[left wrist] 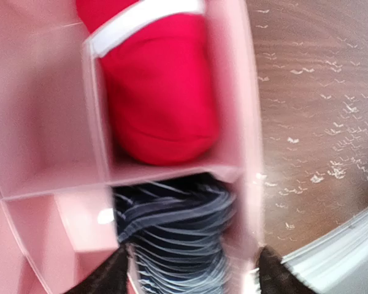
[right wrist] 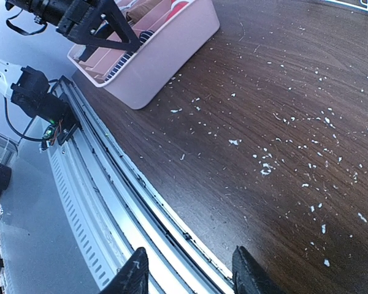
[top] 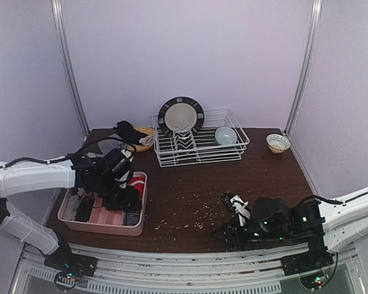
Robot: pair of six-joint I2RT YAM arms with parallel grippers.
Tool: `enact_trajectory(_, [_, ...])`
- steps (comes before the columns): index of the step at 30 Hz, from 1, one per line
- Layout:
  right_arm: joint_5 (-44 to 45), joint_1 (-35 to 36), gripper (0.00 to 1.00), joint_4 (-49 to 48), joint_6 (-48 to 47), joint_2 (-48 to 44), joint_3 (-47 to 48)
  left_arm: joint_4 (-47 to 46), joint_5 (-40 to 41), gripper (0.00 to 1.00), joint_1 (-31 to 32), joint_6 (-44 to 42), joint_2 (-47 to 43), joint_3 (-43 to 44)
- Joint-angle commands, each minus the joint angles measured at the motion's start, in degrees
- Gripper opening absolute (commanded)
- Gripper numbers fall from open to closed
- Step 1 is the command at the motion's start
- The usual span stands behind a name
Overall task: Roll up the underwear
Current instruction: Place the underwear in the storage box, then reset both arms
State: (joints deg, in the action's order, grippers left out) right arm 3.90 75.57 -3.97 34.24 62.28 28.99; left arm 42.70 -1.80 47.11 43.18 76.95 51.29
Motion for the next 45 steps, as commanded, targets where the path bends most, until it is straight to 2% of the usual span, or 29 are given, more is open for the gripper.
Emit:
enact_trajectory(1, [1.7,-0.2,0.45,1.9,-0.5,0.0,1.8,2.4,3.5,0.97,2.3,-1.4,-5.9,4.1])
enact_trajectory(5, [6.6,-0.3,0.5,3.2,0.1,-2.8,1.1,6.3,11.7,0.98,3.6,-2.1,-15.8,7.0])
enact_trajectory(7, [13.5,-0.3,0.56,6.0,1.6,-5.6,1.1,7.5,18.9,0.98,3.7,-1.9,-21.9,6.6])
enact_trajectory(10, [28.8,-0.4,0.63,13.0,5.3,-10.8,1.8,7.8,32.8,0.98,3.7,-0.7,-30.1,4.6])
enact_trajectory(11, [34.3,-0.3,0.74,15.7,7.3,-12.8,2.0,7.7,37.5,0.98,3.7,0.5,-32.3,3.8])
enact_trajectory(12, [41.0,-0.4,0.93,19.1,10.2,-14.6,2.5,8.1,43.3,0.98,3.7,1.9,-34.1,3.1])
enact_trajectory(13, [48.1,-0.3,0.99,22.8,15.0,-16.9,2.9,8.1,47.7,0.98,3.7,1.4,-35.3,2.6])
enact_trajectory(14, [53.7,-0.3,1.0,25.9,18.8,-19.3,3.0,6.5,52.3,0.98,3.7,-1.6,-36.4,1.3])
enact_trajectory(15, [58.7,-0.4,1.0,25.9,18.5,-21.9,2.4,3.8,56.1,0.98,3.7,-5.0,-37.1,-0.6])
enact_trajectory(16, [63.8,-0.3,1.0,21.1,12.6,-24.6,1.1,-0.7,60.8,0.98,3.7,-8.5,-37.5,-3.2])
enact_trajectory(17, [68.2,-0.3,1.0,12.7,1.6,-27.1,-0.9,-6.0,65.7,0.98,3.7,-12.2,-37.8,-6.4])
enact_trajectory(18, [72.4,-0.5,1.0,3.5,-8.6,-28.4,-2.9,-12.7,69.6,0.98,3.7,-19.2,-37.8,-10.2])
enact_trajectory(19, [75.8,-1.1,1.0,-10.0,-22.4,-28.5,-5.2,-21.8,71.0,0.98,3.6,-29.5,-37.6,-14.2])
enact_trajectory(20, [76.2,-2.9,1.0,-22.6,-36.9,-28.1,-7.9,-29.7,70.4,0.98,2.9,-37.8,-37.0,-17.8])
enact_trajectory(21, [73.8,-5.2,1.0,-29.6,-46.5,-27.8,-9.3,-36.1,68.3,0.98,1.6,-44.3,-36.8,-20.9])
enact_trajectory(22, [70.5,-7.7,1.0,-29.4,-53.1,-28.5,-9.4,-39.5,65.7,0.98,-0.3,-47.1,-37.0,-23.2])
enact_trajectory(24, [61.2,-15.7,1.0,-20.2,-54.6,-32.2,-10.2,-41.9,57.6,0.98,-7.2,-46.3,-38.3,-26.1])
enact_trajectory(27, [52.0,-27.9,1.0,-14.2,-48.5,-41.2,-15.9,-41.4,42.0,0.98,-19.7,-37.1,-40.4,-29.1])
enact_trajectory(29, [47.7,-33.9,1.0,-8.6,-44.4,-44.8,-18.8,-47.6,38.4,0.98,-23.9,-35.0,-39.6,-33.0])
enact_trajectory(31, [42.9,-37.4,1.0,-8.5,-44.4,-43.0,-19.6,-53.2,39.9,0.98,-25.0,-37.4,-37.0,-34.9])
enact_trajectory(33, [42.2,-40.0,1.0,-13.1,-43.5,-36.4,-20.1,-60.4,37.3,0.98,-25.8,-42.9,-33.9,-36.8])
enact_trajectory(36, [41.0,-44.0,1.0,-28.4,-38.1,-24.4,-23.9,-68.6,26.7,0.98,-28.6,-47.6,-28.7,-39.0])
enact_trajectory(38, [36.5,-47.8,1.0,-45.2,-39.6,-13.2,-27.5,-75.6,24.9,0.98,-29.6,-47.8,-23.5,-41.1])
enact_trajectory(42, [33.2,-53.6,1.0,-78.4,-39.6,14.9,-29.0,-89.5,23.8,0.98,-30.7,-47.9,-10.0,-40.4])
enact_trajectory(43, [32.8,-54.0,1.0,-81.1,-39.9,17.9,-26.9,-92.8,23.4,0.98,-30.9,-49.0,-6.9,-39.7])
enact_trajectory(44, [30.3,-54.2,1.0,-79.7,-43.0,19.6,-25.1,-96.5,23.0,0.98,-30.9,-50.6,-3.3,-39.0])
enact_trajectory(45, [25.3,-55.1,1.0,-79.5,-45.1,21.9,-23.8,-98.9,21.9,0.98,-30.9,-53.3,-0.3,-37.8])
